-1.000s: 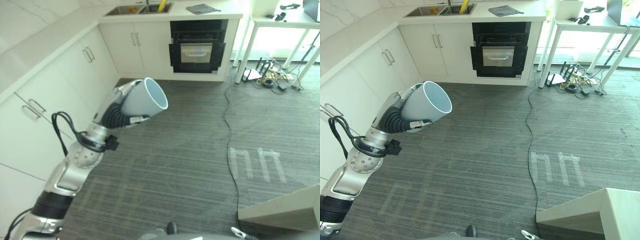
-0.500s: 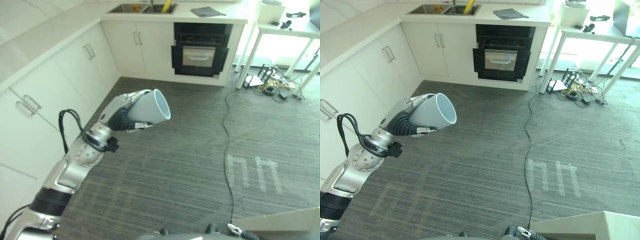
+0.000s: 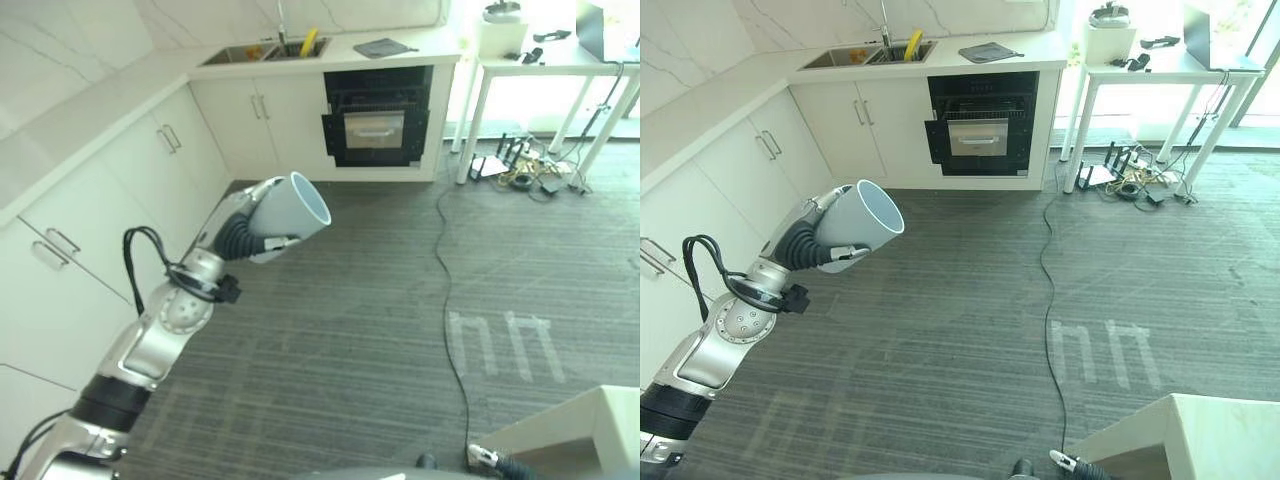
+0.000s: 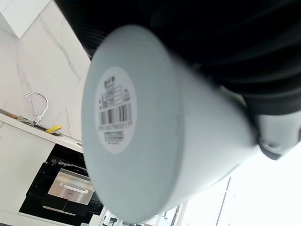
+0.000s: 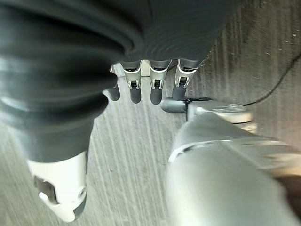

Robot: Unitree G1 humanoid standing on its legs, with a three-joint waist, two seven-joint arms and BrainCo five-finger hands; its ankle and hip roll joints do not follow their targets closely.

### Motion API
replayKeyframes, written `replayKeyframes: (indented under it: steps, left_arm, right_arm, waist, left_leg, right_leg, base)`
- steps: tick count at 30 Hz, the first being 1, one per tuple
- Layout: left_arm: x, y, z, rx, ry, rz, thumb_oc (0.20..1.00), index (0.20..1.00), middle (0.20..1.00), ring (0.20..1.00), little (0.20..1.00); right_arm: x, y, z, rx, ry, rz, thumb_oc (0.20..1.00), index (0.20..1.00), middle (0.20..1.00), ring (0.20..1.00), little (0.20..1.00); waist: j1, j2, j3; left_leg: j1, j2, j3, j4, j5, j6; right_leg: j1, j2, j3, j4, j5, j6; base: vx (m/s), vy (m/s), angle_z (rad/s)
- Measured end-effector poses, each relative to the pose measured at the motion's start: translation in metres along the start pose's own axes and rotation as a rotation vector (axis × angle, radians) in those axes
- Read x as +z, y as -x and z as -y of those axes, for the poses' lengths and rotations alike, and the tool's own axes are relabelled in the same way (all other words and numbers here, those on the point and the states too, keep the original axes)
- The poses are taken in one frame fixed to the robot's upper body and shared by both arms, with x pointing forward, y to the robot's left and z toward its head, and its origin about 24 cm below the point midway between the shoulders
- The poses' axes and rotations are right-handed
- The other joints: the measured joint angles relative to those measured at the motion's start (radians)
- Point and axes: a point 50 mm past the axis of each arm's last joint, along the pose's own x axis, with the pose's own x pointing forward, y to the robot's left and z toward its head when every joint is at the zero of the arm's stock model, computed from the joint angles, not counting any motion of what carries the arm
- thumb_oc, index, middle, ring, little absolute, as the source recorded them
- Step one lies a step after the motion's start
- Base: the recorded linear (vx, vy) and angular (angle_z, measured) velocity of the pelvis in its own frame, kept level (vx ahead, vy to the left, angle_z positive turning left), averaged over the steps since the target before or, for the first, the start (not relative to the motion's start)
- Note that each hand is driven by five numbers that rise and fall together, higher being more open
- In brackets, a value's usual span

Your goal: Place the dishes in the dishwasher.

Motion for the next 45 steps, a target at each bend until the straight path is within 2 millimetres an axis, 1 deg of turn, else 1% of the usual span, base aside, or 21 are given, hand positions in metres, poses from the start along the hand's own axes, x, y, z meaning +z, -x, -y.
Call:
replayKeyframes:
  steps: [3, 4, 5, 8, 10, 12, 15, 16, 17, 18, 19, 21, 24, 30, 33, 35, 37, 40, 42, 44, 45]
  left_arm:
    - [0.002, 0.001, 0.006, -0.011, 0.014, 0.004, 0.200, 0.200, 0.200, 0.200, 0.200]
    - [0.005, -0.008, -0.001, -0.003, -0.010, 0.034, 0.200, 0.200, 0.200, 0.200, 0.200]
    - [0.005, -0.005, 0.005, -0.011, 0.011, 0.026, 0.200, 0.200, 0.200, 0.200, 0.200]
    - [0.008, -0.007, 0.017, 0.005, 0.092, 0.014, 0.200, 0.200, 0.200, 0.200, 0.200]
    - [0.006, -0.001, 0.020, -0.024, 0.097, 0.003, 0.200, 0.200, 0.200, 0.200, 0.200]
    - [0.005, -0.002, 0.008, 0.007, 0.050, 0.002, 0.200, 0.200, 0.200, 0.200, 0.200]
    - [0.028, -0.023, -0.001, -0.004, 0.019, 0.155, 0.200, 0.200, 0.200, 0.200, 0.200]
    - [0.028, -0.026, 0.001, -0.022, 0.008, 0.161, 0.200, 0.200, 0.200, 0.200, 0.200]
    - [0.025, -0.029, 0.002, -0.089, -0.049, 0.162, 0.200, 0.200, 0.200, 0.200, 0.200]
    - [0.026, -0.031, 0.008, -0.126, -0.061, 0.173, 0.200, 0.200, 0.200, 0.200, 0.200]
    - [0.031, -0.029, 0.015, -0.166, -0.062, 0.203, 0.200, 0.200, 0.200, 0.200, 0.200]
    - [0.027, -0.020, 0.021, -0.153, -0.031, 0.187, 0.200, 0.200, 0.200, 0.200, 0.200]
    - [0.015, -0.012, 0.026, -0.195, -0.055, 0.116, 0.200, 0.200, 0.200, 0.200, 0.200]
    - [0.019, -0.020, 0.025, -0.193, -0.058, 0.117, 0.200, 0.200, 0.200, 0.200, 0.200]
    - [0.018, -0.019, 0.024, -0.195, -0.056, 0.112, 0.200, 0.200, 0.200, 0.200, 0.200]
    - [0.014, -0.011, 0.033, -0.214, -0.022, 0.082, 0.200, 0.200, 0.200, 0.200, 0.200]
    - [0.015, -0.007, 0.032, -0.233, -0.029, 0.084, 0.200, 0.200, 0.200, 0.200, 0.200]
    - [0.021, -0.005, 0.028, -0.224, -0.017, 0.108, 0.200, 0.200, 0.200, 0.200, 0.200]
    - [0.022, -0.006, 0.027, -0.213, -0.007, 0.113, 0.200, 0.200, 0.200, 0.200, 0.200]
    - [0.024, -0.013, 0.020, -0.198, -0.021, 0.128, 0.200, 0.200, 0.200, 0.200, 0.200]
    - [0.023, -0.011, 0.026, -0.209, 0.001, 0.121, 0.200, 0.200, 0.200, 0.200, 0.200]
  right_arm:
    - [-0.005, -0.002, -0.004, -0.033, 0.048, -0.029, 1.000, 1.000, 1.000, 1.000, 1.000]
    - [-0.005, -0.007, -0.015, -0.032, 0.043, -0.044, 1.000, 1.000, 1.000, 1.000, 1.000]
    - [-0.005, -0.011, -0.024, -0.018, 0.027, -0.048, 1.000, 1.000, 1.000, 1.000, 1.000]
    - [-0.001, -0.011, -0.023, -0.016, 0.037, -0.039, 1.000, 1.000, 1.000, 1.000, 1.000]
    - [-0.013, 0.001, 0.006, -0.089, 0.039, -0.065, 1.000, 1.000, 1.000, 1.000, 1.000]
    - [-0.029, 0.009, 0.019, -0.133, -0.002, -0.104, 1.000, 1.000, 1.000, 1.000, 1.000]
    - [-0.050, 0.000, -0.015, -0.064, -0.074, -0.102, 1.000, 1.000, 1.000, 1.000, 1.000]
    - [-0.046, -0.001, -0.018, -0.060, -0.082, -0.077, 1.000, 1.000, 1.000, 1.000, 1.000]
    - [-0.040, -0.006, -0.033, -0.033, -0.100, -0.015, 1.000, 1.000, 1.000, 1.000, 1.000]
    - [-0.035, -0.006, -0.031, -0.053, -0.124, 0.014, 1.000, 1.000, 1.000, 1.000, 1.000]
    - [-0.038, -0.004, -0.024, -0.078, -0.177, 0.011, 1.000, 1.000, 1.000, 1.000, 1.000]
    - [-0.014, -0.004, -0.012, -0.086, -0.105, 0.056, 1.000, 1.000, 1.000, 1.000, 1.000]
    - [0.030, -0.007, -0.030, 0.000, -0.033, 0.197, 1.000, 1.000, 1.000, 1.000, 1.000]
    - [0.031, -0.009, -0.033, 0.008, -0.043, 0.188, 1.000, 1.000, 1.000, 1.000, 1.000]
    - [0.021, -0.008, -0.025, -0.025, -0.056, 0.152, 1.000, 1.000, 1.000, 1.000, 1.000]
    - [0.030, -0.005, -0.017, -0.046, -0.040, 0.171, 1.000, 1.000, 1.000, 1.000, 1.000]
    - [0.033, -0.007, -0.023, -0.027, -0.043, 0.179, 1.000, 1.000, 1.000, 1.000, 1.000]
    - [0.048, -0.008, -0.030, -0.008, -0.021, 0.221, 1.000, 1.000, 1.000, 1.000, 1.000]
    - [0.058, -0.008, -0.029, -0.009, 0.015, 0.232, 1.000, 1.000, 1.000, 1.000, 1.000]
    - [0.041, -0.011, -0.035, 0.009, 0.000, 0.180, 1.000, 1.000, 1.000, 1.000, 1.000]
    - [0.031, -0.009, -0.023, -0.030, -0.003, 0.143, 1.000, 1.000, 1.000, 1.000, 1.000]
  waist:
    - [0.011, 0.029, 0.014]
    - [0.024, -0.014, 0.056]
    - [0.040, -0.052, 0.091]
    - [0.044, -0.039, 0.100]
    - [0.048, -0.041, 0.102]
    - [0.034, -0.095, 0.116]
    - [0.034, -0.120, 0.106]
    - [0.038, -0.107, 0.101]
    - [0.042, -0.099, 0.112]
    - [0.031, -0.088, 0.118]
    - [0.044, -0.089, 0.095]
    - [0.076, -0.057, 0.107]
    - [-0.003, -0.074, 0.107]
    - [-0.056, -0.092, 0.107]
    - [-0.048, -0.090, 0.100]
    - [-0.020, -0.038, 0.093]
    - [0.000, -0.065, 0.091]
    - [0.019, -0.084, 0.084]
    - [0.007, -0.064, 0.083]
    - [-0.002, -0.136, 0.071]
    - [0.011, -0.111, 0.066]
  left_leg:
    - [-0.071, 0.036, -0.006, 0.124, -0.054, -0.020]
    - [-0.178, 0.040, -0.020, 0.377, -0.096, -0.062]
    - [-0.284, 0.031, -0.053, 0.495, -0.103, -0.067]
    - [-0.316, 0.113, -0.056, -0.010, 0.036, -0.077]
    - [-0.323, 0.187, 0.061, 0.072, 0.035, -0.072]
    - [-0.205, 0.051, 0.103, 0.130, 0.120, -0.006]
    - [-0.144, -0.093, 0.050, 0.218, -0.010, 0.103]
    - [-0.137, -0.100, 0.042, 0.223, -0.034, 0.126]
    - [-0.190, -0.077, 0.053, 0.440, -0.100, 0.186]
    - [-0.270, -0.061, 0.056, 0.590, -0.134, 0.189]
    - [-0.309, -0.103, 0.041, 0.560, -0.152, 0.184]
    - [-0.155, -0.096, 0.051, 0.195, -0.023, 0.190]
    - [-0.007, -0.131, 0.078, 0.071, -0.045, 0.154]
    - [0.157, -0.208, -0.002, 0.041, -0.094, 0.077]
    - [0.256, -0.257, -0.017, 0.100, -0.110, 0.046]
    - [0.201, -0.222, 0.012, 0.275, -0.161, 0.006]
    - [0.156, -0.148, 0.024, 0.262, -0.210, -0.007]
    - [0.009, -0.014, 0.000, 0.275, -0.182, -0.017]
    - [-0.006, 0.004, -0.029, 0.259, -0.112, -0.044]
    - [-0.176, -0.028, -0.023, 0.624, -0.088, -0.100]
    - [-0.256, -0.001, -0.001, 0.814, -0.060, -0.083]
  right_leg:
    - [-0.157, 0.009, 0.025, 0.283, -0.154, -0.064]
    - [-0.214, -0.012, 0.052, 0.459, -0.266, -0.101]
    - [-0.180, -0.031, 0.060, 0.435, -0.270, -0.108]
    - [-0.006, 0.019, 0.023, 0.206, -0.251, -0.084]
    - [0.076, -0.018, 0.027, 0.218, -0.281, -0.037]
    - [0.183, -0.170, 0.027, 0.260, -0.283, 0.057]
    - [0.124, -0.316, 0.036, 0.590, -0.120, 0.021]
    - [0.062, -0.296, 0.043, 0.681, -0.125, 0.038]
    - [0.020, -0.263, 0.000, 0.788, 0.043, -0.031]
    - [0.011, -0.257, -0.014, 0.817, 0.168, -0.030]
    - [-0.037, -0.306, 0.013, 0.894, 0.192, 0.046]
    - [-0.195, -0.238, 0.062, 1.017, -0.127, 0.165]
    - [-0.380, -0.135, -0.070, 0.797, -0.247, -0.008]
    - [-0.447, -0.030, -0.111, 0.365, -0.173, -0.073]
    - [-0.356, 0.024, -0.117, 0.328, -0.077, -0.261]
    - [-0.290, 0.032, -0.051, 0.288, -0.025, -0.252]
    - [-0.181, 0.032, -0.033, 0.190, -0.027, -0.247]
    - [-0.103, 0.046, 0.012, 0.177, -0.058, -0.182]
    - [-0.156, 0.052, -0.029, 0.328, -0.149, -0.134]
    - [-0.172, 0.050, -0.105, 0.404, -0.258, -0.219]
    - [-0.118, 0.058, -0.100, 0.342, -0.260, -0.222]
  base:
    - [0.21, -0.036, -0.09]
    - [0.31, 0.127, 0.00]
    - [0.44, 0.235, 0.16]
    - [0.59, 0.394, 0.05]
    - [0.70, 0.664, -0.49]
    - [0.74, 0.811, -0.62]
    - [0.41, 0.629, 0.55]
    - [0.35, 0.598, 1.26]
    - [0.35, 0.419, 0.96]
    - [0.28, 0.211, 0.91]
    - [0.31, 0.132, 0.21]
    - [0.20, -0.009, -0.61]
    - [0.27, -0.120, -0.14]
    - [0.33, -0.165, 0.37]
    - [0.33, -0.240, 0.45]
    - [0.33, -0.298, 0.03]
    - [0.32, -0.297, -0.19]
    - [0.25, -0.272, -0.60]
    - [0.21, -0.312, -0.93]
    - [0.22, -0.294, -0.71]
    - [0.23, -0.056, -0.65]
